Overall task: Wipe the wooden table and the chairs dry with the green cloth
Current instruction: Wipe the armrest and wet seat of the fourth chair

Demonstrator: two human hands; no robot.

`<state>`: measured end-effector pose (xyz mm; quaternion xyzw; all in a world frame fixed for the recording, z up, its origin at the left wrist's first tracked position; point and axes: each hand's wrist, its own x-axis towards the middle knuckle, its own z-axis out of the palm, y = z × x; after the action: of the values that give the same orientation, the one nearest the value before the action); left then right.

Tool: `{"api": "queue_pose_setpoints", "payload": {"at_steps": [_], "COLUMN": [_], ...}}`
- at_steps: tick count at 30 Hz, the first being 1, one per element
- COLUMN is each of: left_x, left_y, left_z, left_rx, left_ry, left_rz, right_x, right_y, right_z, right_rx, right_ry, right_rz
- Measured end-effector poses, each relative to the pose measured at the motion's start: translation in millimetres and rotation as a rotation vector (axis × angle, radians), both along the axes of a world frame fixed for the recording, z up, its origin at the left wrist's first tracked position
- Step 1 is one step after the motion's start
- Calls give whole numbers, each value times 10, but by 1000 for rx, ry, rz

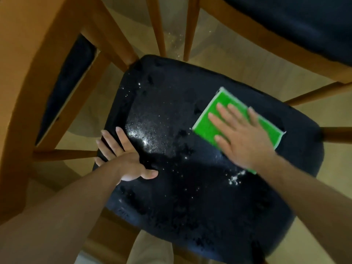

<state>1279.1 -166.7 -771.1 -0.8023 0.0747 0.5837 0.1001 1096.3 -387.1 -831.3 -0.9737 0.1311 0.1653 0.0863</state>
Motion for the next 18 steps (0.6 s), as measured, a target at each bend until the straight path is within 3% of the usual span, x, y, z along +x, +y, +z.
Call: {"api": "queue_pose_setpoints", "payload": {"at_steps": [4,9,13,18], "left_x": [27,10,-10,2], "left_y": [53,39,-12,4], "left_z": [-62,-35,3,5], "left_rx": [-20,-8,-20,-20], "left_ry": [12,1,-4,52], "left_rz": [20,1,19,48], "right_x": [16,-324,-494,-443], "right_y": [-331,587,1420,657], "right_z": [-65,-20,9,-37], "right_rx": [-46,-57,7,-21], "right_ry": [-32,26,34,-35], "right_rz": [-361,-545,-430,-87]}}
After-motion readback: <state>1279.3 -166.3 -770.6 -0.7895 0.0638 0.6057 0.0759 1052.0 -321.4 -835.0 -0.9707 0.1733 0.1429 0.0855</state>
